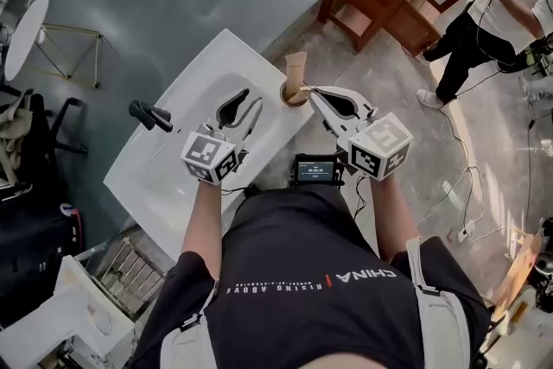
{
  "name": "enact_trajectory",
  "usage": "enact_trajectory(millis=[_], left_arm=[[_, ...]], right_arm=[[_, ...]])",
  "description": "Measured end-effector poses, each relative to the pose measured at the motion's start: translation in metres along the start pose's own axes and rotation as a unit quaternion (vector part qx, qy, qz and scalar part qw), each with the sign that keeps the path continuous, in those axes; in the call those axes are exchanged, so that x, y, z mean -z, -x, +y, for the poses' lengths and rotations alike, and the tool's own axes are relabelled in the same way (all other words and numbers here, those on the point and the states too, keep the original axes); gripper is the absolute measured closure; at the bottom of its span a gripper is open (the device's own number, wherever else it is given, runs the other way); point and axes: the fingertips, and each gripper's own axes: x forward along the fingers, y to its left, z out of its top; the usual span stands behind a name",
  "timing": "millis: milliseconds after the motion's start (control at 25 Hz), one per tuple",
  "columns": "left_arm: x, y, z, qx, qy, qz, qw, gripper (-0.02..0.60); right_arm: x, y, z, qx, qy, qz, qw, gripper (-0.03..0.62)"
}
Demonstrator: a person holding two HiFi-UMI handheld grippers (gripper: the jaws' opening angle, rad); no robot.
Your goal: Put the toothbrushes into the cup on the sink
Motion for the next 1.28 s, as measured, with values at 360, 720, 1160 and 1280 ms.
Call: enact_trajectory(millis=[360,720,1160,1280], left_arm=[[0.0,0.04,0.008,-0.032,0.008,-0.016,0.9993,0.571],[-0.001,0.045,0.012,-0.031,-0.001,-0.015,0.9994,0.571],[-0.002,0.042,0.01,-0.027,-0.01,-0.008,0.9996,0.571],[-0.003,0.04,0.008,-0.027,-0.012,-0.007,0.9995,0.571]], right_arm=[[0.019,-0.043,0.044,-0.036,0.023,0.032,0.999,0.585],[0.023,-0.057,0.038,-0.03,0.008,0.038,0.999,0.585],[0.025,-0.058,0.038,-0.03,0.017,0.044,0.998,0.585],[0.025,-0.056,0.038,-0.031,0.016,0.044,0.998,0.585]])
